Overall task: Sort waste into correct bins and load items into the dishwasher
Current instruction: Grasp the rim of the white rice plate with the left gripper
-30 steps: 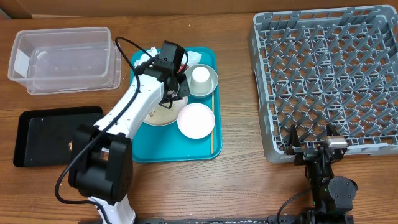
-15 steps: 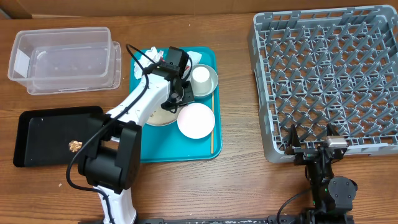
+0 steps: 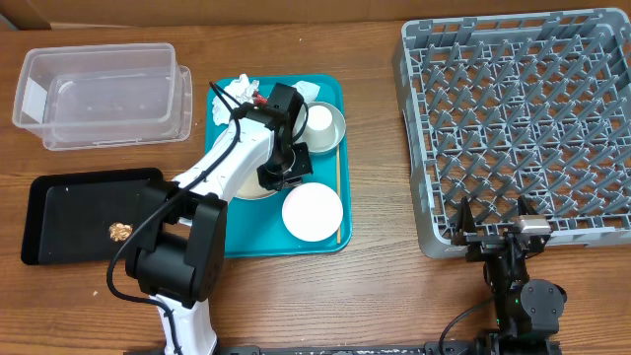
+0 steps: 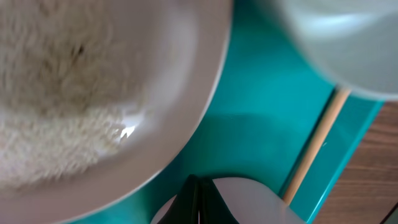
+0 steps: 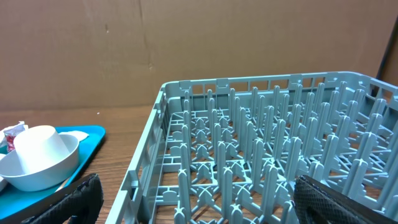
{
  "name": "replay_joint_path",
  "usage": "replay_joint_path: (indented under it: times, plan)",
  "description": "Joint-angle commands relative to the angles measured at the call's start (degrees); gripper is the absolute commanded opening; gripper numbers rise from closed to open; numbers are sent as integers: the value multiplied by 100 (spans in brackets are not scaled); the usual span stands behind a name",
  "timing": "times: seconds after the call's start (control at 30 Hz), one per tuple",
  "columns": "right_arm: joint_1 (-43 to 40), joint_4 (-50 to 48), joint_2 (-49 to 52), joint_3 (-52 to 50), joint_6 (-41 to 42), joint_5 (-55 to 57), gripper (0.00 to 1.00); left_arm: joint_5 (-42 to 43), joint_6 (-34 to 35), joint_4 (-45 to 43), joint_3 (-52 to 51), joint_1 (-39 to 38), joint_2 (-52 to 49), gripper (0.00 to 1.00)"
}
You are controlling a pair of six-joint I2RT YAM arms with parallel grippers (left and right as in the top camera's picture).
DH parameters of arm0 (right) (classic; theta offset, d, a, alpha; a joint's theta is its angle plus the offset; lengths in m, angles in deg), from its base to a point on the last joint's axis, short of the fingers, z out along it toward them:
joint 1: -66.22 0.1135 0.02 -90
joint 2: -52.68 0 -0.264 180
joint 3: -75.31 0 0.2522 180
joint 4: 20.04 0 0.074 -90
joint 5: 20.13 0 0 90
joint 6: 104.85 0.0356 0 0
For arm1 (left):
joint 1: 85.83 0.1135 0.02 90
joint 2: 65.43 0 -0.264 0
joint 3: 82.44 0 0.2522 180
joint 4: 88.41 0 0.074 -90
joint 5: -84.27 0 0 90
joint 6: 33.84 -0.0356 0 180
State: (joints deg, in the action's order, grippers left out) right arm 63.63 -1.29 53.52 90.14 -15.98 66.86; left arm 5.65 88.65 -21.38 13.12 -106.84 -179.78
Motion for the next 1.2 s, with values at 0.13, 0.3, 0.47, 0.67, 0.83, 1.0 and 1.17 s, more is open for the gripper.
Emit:
replay_joint_path:
  times: [0.13,0.3,0.47,0.67,0.83,1.0,1.17]
  plan:
    - [-15,-37,-61,-59,-20,-4,100,-581,-76,-369,50,44,133,6]
    - [-15,-37,-61,-59,-20,-4,100,-793,-315,-1058,50,120,133,19]
    - [-15,-39,-61,-59,-20,-4,100,-798,-848,-1191,50,109,129,38]
    - [-15,-37,-61,-59,-20,-4,100,-684,-999,-883,48,83,122,45]
    - [-15,-39,-61,-59,-20,-4,100,-1012,-1067,-717,33,-101,120,44]
    - [-15,-37,-61,-59,-20,-4,100,-1502,-1003,-791,-120,-275,120,42]
    - [-15,-39,-61,-59,-20,-4,100,-1613,-1019,-1019,-363,-343,120,37]
